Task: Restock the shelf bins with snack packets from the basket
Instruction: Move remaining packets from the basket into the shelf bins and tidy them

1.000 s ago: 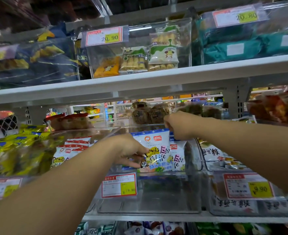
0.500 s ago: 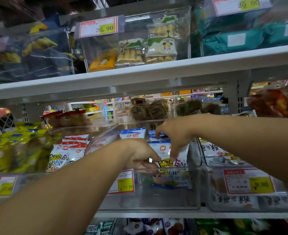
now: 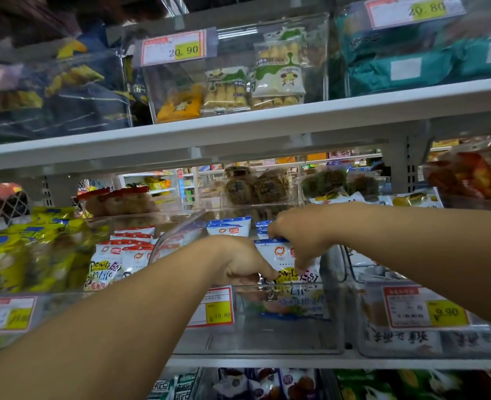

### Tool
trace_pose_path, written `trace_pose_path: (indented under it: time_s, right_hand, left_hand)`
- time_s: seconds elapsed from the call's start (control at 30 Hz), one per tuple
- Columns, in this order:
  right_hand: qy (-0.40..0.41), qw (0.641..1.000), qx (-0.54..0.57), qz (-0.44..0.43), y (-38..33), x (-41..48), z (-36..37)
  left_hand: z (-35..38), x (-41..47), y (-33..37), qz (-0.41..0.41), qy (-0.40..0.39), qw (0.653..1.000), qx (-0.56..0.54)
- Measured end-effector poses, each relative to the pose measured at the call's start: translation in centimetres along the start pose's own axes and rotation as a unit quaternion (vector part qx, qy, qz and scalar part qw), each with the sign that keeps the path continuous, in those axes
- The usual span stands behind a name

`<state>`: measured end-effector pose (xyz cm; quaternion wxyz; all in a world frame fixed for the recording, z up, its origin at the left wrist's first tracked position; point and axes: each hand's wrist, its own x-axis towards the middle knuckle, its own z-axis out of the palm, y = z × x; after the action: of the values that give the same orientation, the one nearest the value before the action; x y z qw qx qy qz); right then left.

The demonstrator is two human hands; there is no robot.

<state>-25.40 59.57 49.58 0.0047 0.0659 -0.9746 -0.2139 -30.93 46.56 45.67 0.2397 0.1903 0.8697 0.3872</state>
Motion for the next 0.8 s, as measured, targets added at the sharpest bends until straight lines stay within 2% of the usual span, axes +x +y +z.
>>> trace_pose_path:
  time_s: [0.1,0.2,0.27,0.4,0.5,0.6,0.8]
  right_hand:
    - [0.009,0.999,0.033,0.006,0.0,-0.7,-0.5]
    - [0.067,0.997,0.045,0.019,-0.3,-1.8,-1.2]
    - [0.133,0.988,0.068,0.025,-0.8,-2.5,-1.5]
    - [0.249,0.947,0.205,0.013,-4.3,-4.9,-1.7]
    - [0.293,0.917,0.271,-0.019,-8.5,-6.8,-1.4]
    - [0.27,0.902,0.334,-0.053,-13.2,-8.4,-0.1]
    - [0.099,0.887,0.432,-0.13,-25.1,-11.1,7.1]
  left_hand:
    - [-0.2,-0.6,0.3,-0.011,0.005,0.999,0.031]
    - [-0.9,-2.3,0.8,0.012,0.046,0.996,0.073]
    - [-1.3,-4.0,0.8,0.057,0.108,0.987,0.1]
    - [-1.3,-9.0,-1.9,0.189,0.26,0.941,0.11]
    - [-0.9,-13.2,-5.6,0.235,0.284,0.926,0.076]
    - [-0.2,-17.5,-10.1,0.218,0.274,0.935,0.051]
    - [3.9,-23.7,-23.6,0.089,0.207,0.974,0.024]
